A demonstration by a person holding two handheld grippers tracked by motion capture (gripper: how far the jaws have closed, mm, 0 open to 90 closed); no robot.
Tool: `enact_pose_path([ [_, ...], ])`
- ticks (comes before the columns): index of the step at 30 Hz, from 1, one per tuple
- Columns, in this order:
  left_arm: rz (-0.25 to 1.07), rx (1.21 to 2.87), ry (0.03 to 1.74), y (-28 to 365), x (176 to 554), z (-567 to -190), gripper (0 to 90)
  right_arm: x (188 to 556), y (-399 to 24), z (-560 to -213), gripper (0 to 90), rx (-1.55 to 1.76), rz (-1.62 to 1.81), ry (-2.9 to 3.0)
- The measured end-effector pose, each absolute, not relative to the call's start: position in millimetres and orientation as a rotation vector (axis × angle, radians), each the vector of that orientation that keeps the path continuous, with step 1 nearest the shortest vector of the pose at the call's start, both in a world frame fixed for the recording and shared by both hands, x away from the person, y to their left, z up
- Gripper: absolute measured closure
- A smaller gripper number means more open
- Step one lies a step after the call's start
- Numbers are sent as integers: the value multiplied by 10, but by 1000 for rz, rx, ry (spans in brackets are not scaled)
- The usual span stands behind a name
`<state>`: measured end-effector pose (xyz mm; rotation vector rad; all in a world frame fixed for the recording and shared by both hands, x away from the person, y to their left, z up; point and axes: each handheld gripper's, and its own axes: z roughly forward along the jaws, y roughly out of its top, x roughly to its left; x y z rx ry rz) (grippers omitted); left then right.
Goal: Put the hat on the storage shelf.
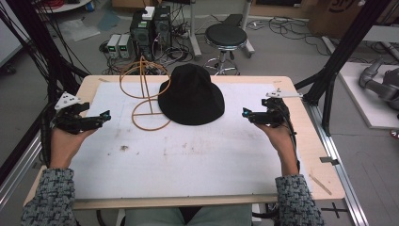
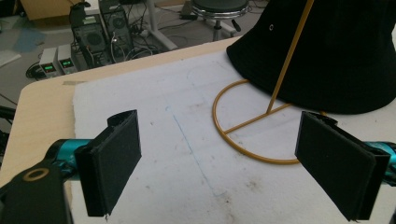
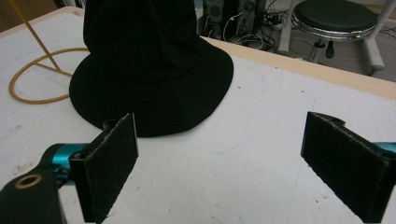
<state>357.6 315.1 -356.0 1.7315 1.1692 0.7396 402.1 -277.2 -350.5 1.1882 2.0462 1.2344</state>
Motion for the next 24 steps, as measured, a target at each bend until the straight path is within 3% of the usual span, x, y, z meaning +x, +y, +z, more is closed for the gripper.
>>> enact_pose_path([
  [24,726,1732,1171,3153,3590,-3576,146,4009,-2764,-3503,107,1194,1231,2055],
])
